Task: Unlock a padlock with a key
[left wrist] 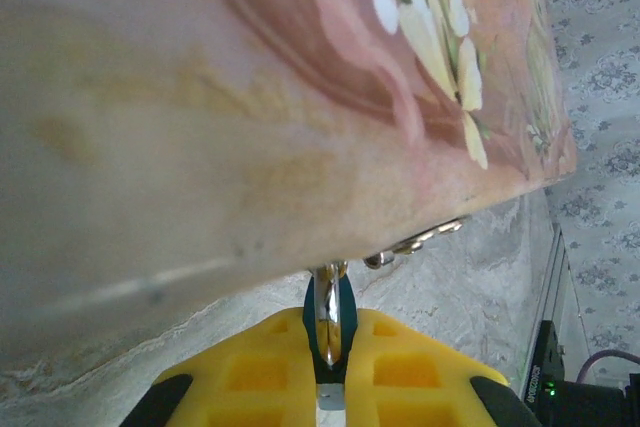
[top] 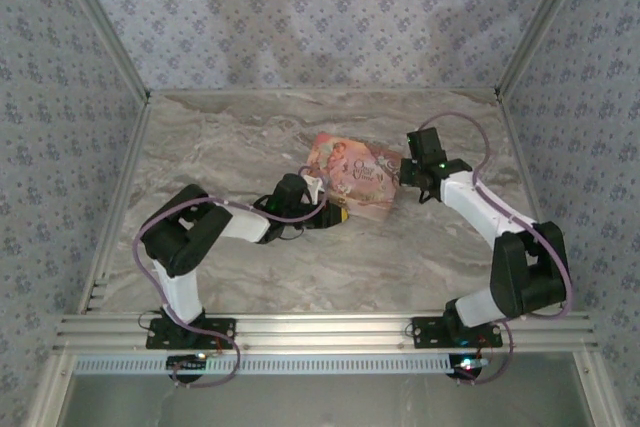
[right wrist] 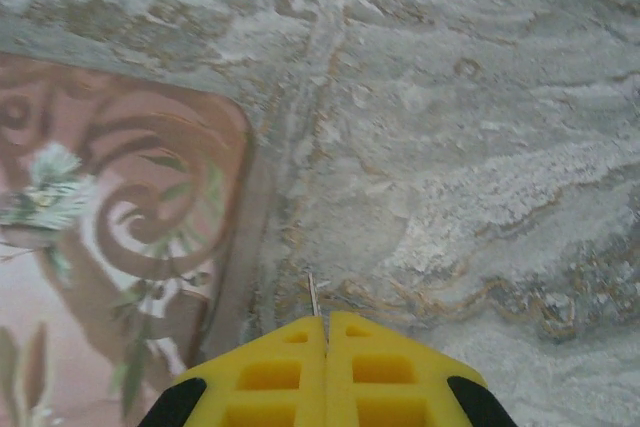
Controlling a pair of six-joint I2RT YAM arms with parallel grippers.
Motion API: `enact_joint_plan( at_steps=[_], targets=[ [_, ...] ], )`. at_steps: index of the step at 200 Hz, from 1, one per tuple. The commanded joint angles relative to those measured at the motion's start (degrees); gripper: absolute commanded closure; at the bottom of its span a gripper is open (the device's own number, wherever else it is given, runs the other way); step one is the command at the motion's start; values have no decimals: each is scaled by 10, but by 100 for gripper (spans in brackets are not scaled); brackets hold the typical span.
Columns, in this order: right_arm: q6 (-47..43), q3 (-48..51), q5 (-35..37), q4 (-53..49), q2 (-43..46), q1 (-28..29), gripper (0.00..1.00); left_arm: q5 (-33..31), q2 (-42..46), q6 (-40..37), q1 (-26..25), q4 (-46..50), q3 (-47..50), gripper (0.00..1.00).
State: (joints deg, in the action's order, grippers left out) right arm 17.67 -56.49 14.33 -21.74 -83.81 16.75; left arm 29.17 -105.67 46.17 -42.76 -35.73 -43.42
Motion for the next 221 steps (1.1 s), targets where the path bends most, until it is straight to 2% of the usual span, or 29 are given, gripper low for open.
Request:
enact_joint_plan(
  at_steps=[1,59,128,179,221],
  targets=[
    [37,3,52,-11,-18,1,100,13,21,15,-7,4,15,92],
    [45,-27,39,16,-87,14,100,6,19,32,-18,-20,24,92],
    [14,-93,10,17,-150,19,100,-12,23,54,-22,-33,39,90],
    [21,-47,-14,-17,-70,3,100,-63,18,76,-21,-50,23,90],
    [46,34,-93,-25,74,-21,100,-59,6,104,-18,-75,-8,90]
  ],
)
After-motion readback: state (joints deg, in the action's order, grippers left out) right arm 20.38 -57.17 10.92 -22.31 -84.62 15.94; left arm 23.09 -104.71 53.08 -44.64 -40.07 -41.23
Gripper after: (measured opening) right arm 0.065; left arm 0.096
